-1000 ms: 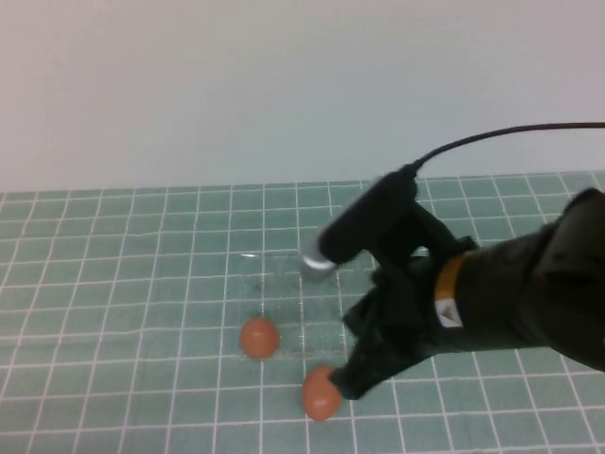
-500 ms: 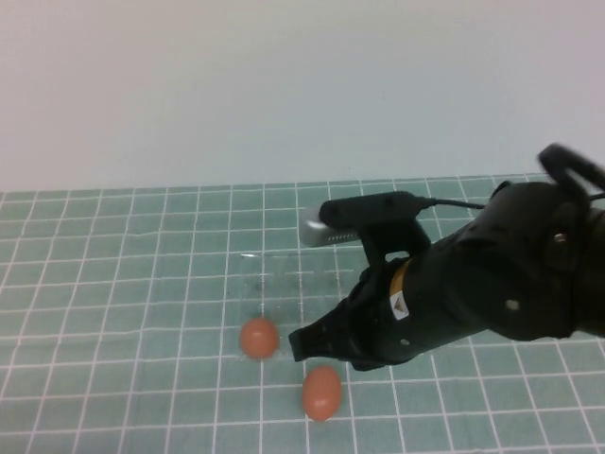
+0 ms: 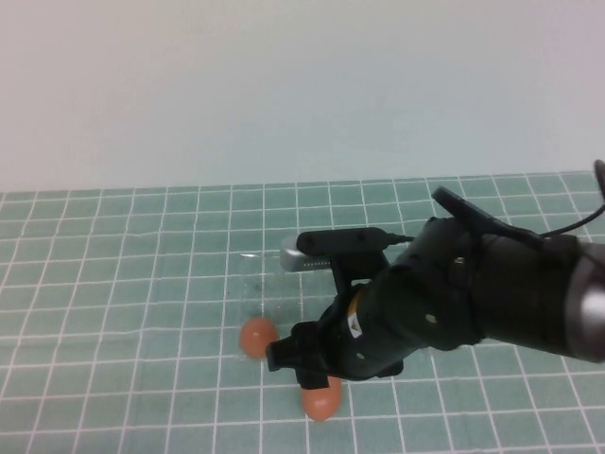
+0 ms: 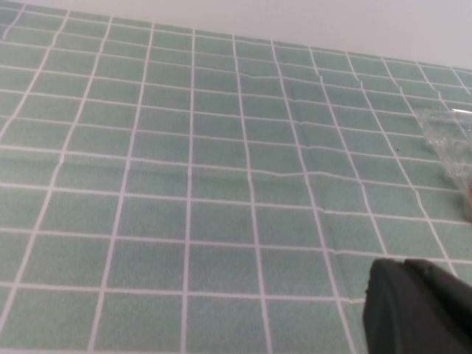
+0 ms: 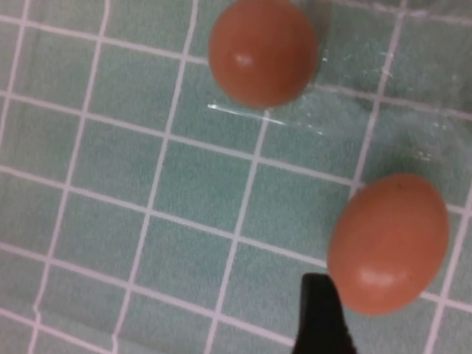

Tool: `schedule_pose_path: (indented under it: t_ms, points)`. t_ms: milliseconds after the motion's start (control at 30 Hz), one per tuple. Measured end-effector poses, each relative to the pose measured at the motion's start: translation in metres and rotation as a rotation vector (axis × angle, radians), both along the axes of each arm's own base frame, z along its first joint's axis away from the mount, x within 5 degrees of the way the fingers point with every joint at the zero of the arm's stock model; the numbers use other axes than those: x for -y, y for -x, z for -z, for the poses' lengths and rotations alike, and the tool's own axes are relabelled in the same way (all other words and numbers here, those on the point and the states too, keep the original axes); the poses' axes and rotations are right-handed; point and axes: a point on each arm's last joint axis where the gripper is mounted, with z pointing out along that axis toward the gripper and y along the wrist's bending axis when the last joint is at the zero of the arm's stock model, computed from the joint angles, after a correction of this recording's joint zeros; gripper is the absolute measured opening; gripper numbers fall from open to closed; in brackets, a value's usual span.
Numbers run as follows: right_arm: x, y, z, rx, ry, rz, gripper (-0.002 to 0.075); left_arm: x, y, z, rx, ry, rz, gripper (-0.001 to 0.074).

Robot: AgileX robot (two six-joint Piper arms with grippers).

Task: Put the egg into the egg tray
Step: Pick up the egg

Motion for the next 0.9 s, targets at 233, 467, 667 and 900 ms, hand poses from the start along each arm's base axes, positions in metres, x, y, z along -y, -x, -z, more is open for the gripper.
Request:
schedule_pose_path:
  t_ms: [233,467,667,900]
  points:
    - [-0.012,-0.01,0.014,-0.06,0.067,0.004,0.0429,0.0,0.0,0.0,0.0,0.0,0.0,-0.0001]
    - [-0.014,-0.01,0.026,-0.122,0.104,0.025,0.0429,0.0,0.0,0.0,0.0,0.0,0.0,-0.0001]
    - [-0.018,-0.013,0.036,-0.124,0.085,0.045,0.0429,0.0,0.0,0.0,0.0,0.0,0.0,-0.0001]
    - [-0.021,-0.015,0.053,-0.147,0.111,0.047,0.0429,0.0,0.0,0.0,0.0,0.0,0.0,-0.0001]
